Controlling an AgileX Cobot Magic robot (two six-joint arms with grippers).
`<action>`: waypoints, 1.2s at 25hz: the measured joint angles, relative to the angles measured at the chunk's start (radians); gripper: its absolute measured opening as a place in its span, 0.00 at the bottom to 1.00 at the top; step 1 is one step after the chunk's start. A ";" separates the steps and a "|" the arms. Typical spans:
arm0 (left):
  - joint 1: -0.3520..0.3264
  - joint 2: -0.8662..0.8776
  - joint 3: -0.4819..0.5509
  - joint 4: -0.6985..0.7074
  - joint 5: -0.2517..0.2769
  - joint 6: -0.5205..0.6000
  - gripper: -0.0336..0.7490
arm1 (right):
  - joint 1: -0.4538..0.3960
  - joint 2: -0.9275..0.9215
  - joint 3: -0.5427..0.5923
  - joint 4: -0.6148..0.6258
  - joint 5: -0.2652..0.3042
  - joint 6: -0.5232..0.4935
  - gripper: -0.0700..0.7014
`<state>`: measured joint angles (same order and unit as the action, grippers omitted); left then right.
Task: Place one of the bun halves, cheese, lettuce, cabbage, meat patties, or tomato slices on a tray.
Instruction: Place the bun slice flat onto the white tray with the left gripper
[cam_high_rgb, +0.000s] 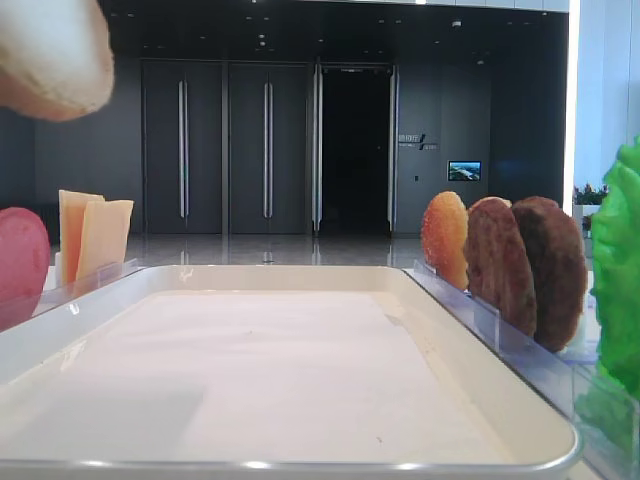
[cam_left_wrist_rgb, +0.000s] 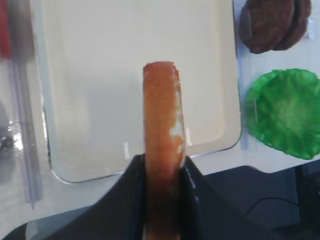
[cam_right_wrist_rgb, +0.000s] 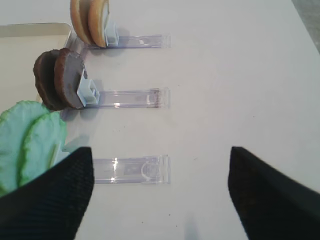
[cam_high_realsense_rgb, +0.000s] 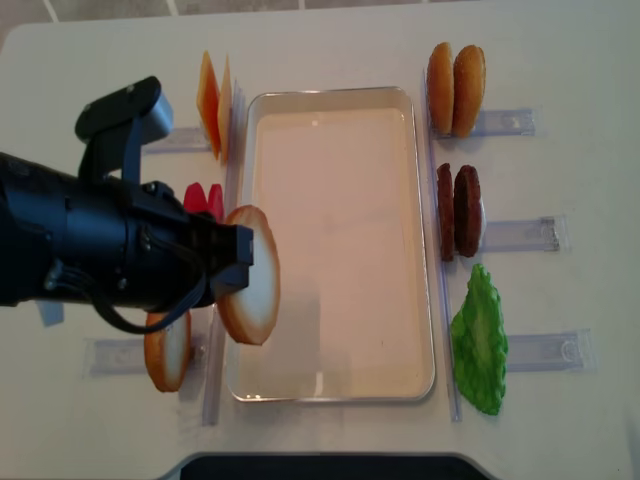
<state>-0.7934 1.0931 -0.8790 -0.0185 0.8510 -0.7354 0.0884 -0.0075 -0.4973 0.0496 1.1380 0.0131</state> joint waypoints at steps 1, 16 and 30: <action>0.000 0.000 0.000 -0.031 -0.017 0.023 0.21 | 0.000 0.000 0.000 0.000 0.000 0.000 0.81; 0.000 0.000 0.013 -0.350 -0.068 0.353 0.21 | 0.000 0.000 0.000 0.000 0.000 0.000 0.81; 0.000 -0.209 0.402 -0.431 -0.446 0.435 0.21 | 0.000 0.000 0.000 0.000 0.000 0.000 0.81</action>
<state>-0.7934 0.8839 -0.4766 -0.4494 0.4051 -0.3000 0.0884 -0.0075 -0.4973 0.0496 1.1380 0.0131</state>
